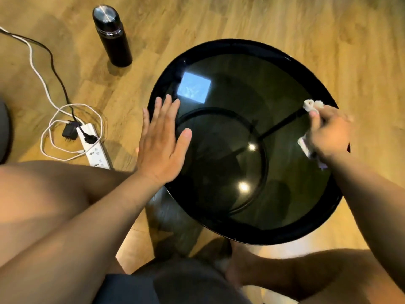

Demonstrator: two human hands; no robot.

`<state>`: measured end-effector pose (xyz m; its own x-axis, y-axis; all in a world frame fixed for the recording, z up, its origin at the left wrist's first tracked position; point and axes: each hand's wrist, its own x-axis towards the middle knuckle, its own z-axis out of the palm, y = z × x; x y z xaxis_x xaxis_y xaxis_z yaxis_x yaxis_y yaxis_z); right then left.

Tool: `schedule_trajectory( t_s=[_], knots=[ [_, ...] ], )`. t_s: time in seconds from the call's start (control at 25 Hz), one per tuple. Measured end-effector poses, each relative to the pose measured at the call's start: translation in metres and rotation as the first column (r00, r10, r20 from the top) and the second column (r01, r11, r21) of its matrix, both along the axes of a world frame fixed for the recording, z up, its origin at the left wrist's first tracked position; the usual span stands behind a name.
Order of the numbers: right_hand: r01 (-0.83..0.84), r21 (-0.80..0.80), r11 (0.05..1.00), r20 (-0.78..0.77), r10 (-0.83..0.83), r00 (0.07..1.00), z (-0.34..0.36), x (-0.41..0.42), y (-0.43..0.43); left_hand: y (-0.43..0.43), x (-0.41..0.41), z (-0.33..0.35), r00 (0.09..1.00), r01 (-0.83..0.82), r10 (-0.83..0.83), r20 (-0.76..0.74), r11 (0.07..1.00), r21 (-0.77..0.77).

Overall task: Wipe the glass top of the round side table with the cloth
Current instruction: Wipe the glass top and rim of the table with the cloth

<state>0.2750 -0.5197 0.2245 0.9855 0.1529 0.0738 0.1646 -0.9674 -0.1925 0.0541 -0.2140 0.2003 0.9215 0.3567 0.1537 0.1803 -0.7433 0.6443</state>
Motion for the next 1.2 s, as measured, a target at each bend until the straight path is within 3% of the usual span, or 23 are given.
schedule_trajectory(
  t_s=[0.08, 0.24, 0.32, 0.4, 0.44, 0.6, 0.72, 0.8, 0.88, 0.92, 1.04, 1.12, 1.2],
  knots=[
    [-0.188, 0.051, 0.981, 0.066, 0.185, 0.981, -0.001, -0.046, 0.056, 0.0, 0.002, -0.001, 1.0, 0.006, -0.006, 0.007, 1.0, 0.011],
    [-0.533, 0.238, 0.812, 0.069, 0.533, 0.843, -0.008, -0.18, 0.176, 0.0, -0.003, 0.0, 0.995, 0.032, -0.033, 0.091, 0.999, 0.006],
    [-0.714, 0.165, 0.68, 0.046, 0.718, 0.694, -0.009, -0.195, 0.192, 0.002, -0.004, -0.001, 0.992, 0.064, -0.063, 0.109, 0.998, -0.002],
    [-0.85, 0.007, 0.526, 0.066, 0.848, 0.525, -0.01, -0.163, 0.174, 0.001, -0.003, -0.002, 0.992, 0.108, -0.114, 0.055, 0.989, 0.099],
    [-0.852, -0.034, 0.522, 0.077, 0.852, 0.518, -0.01, -0.14, 0.159, 0.0, -0.003, -0.002, 0.992, 0.12, -0.124, 0.02, 0.984, 0.132],
    [-0.57, -0.169, 0.804, 0.147, 0.592, 0.792, -0.016, -0.014, 0.091, 0.001, -0.002, -0.004, 0.997, 0.074, -0.073, -0.013, 0.993, 0.096],
    [-0.196, -0.15, 0.969, 0.1, 0.212, 0.972, -0.009, 0.075, 0.039, 0.0, -0.003, -0.003, 0.998, 0.059, -0.06, 0.012, 0.996, 0.074],
    [-0.051, -0.106, 0.993, 0.055, 0.057, 0.997, -0.004, 0.091, 0.038, 0.001, -0.002, -0.002, 0.999, 0.038, -0.04, 0.034, 0.998, 0.049],
    [-0.154, -0.055, 0.987, 0.053, 0.157, 0.986, 0.004, 0.071, 0.064, 0.002, -0.002, -0.002, 0.998, 0.025, -0.025, 0.056, 1.0, 0.016],
    [-0.307, 0.01, 0.952, 0.091, 0.305, 0.948, 0.009, 0.048, 0.087, 0.002, -0.001, -0.003, 0.997, 0.024, -0.024, 0.068, 1.0, 0.007],
    [-0.726, 0.152, 0.67, 0.127, 0.716, 0.687, 0.0, -0.053, 0.17, 0.0, -0.002, -0.001, 0.994, 0.035, -0.036, 0.101, 0.999, 0.007],
    [-0.875, 0.06, 0.48, 0.044, 0.875, 0.482, -0.009, -0.12, 0.214, -0.003, -0.005, 0.0, 0.985, 0.0, 0.004, 0.173, 1.0, -0.023],
    [-0.938, -0.098, 0.332, -0.008, 0.943, 0.334, -0.016, -0.127, 0.23, -0.005, -0.007, -0.003, 0.979, -0.051, 0.054, 0.197, 0.998, -0.02]
  ],
)
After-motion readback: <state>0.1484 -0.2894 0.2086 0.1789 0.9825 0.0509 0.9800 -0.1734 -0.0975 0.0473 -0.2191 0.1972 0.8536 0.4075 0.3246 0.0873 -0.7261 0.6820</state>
